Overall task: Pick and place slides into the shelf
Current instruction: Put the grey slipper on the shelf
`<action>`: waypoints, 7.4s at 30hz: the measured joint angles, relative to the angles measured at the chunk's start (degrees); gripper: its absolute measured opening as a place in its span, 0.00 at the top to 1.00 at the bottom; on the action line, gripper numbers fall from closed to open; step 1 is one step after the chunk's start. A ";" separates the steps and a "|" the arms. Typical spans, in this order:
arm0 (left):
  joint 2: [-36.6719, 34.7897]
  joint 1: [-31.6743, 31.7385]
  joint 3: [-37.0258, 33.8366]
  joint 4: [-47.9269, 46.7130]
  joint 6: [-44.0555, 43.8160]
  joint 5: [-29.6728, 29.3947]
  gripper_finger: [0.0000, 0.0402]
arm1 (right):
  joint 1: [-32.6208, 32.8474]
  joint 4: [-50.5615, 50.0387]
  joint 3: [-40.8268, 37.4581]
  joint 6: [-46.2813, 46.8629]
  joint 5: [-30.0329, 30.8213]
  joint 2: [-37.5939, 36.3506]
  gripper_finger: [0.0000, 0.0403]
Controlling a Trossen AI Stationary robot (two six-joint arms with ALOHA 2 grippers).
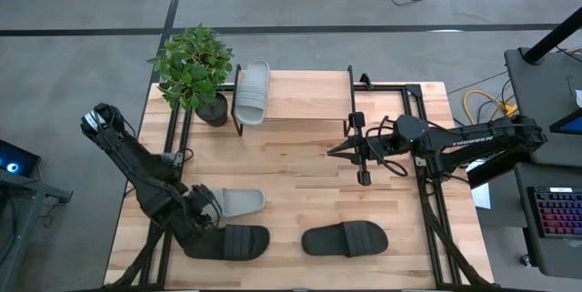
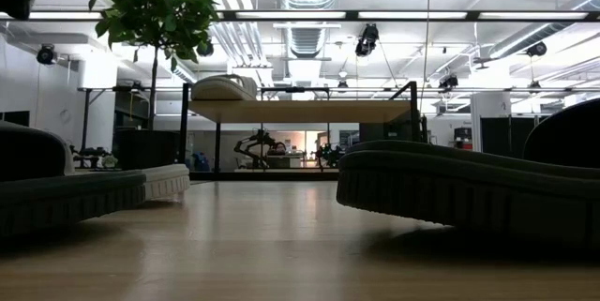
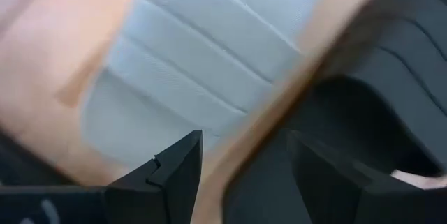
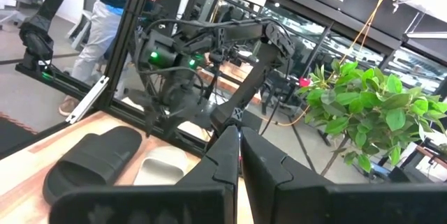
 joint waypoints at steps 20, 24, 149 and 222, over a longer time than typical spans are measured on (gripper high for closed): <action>0.26 -3.45 -6.74 0.49 -16.30 -5.33 0.51 | -0.02 -1.29 0.00 0.00 0.00 0.00 0.98; 0.21 -4.52 -8.84 5.10 -16.25 -6.99 0.51 | 0.00 -1.31 0.00 0.00 0.00 0.00 0.98; 4.58 -4.31 -36.77 72.36 2.74 -55.26 1.00 | -0.02 -1.27 0.00 1.51 0.02 0.00 0.98; -1.25 10.56 -21.85 135.84 126.79 -46.52 1.00 | 0.28 19.60 4.15 27.70 0.04 12.86 0.47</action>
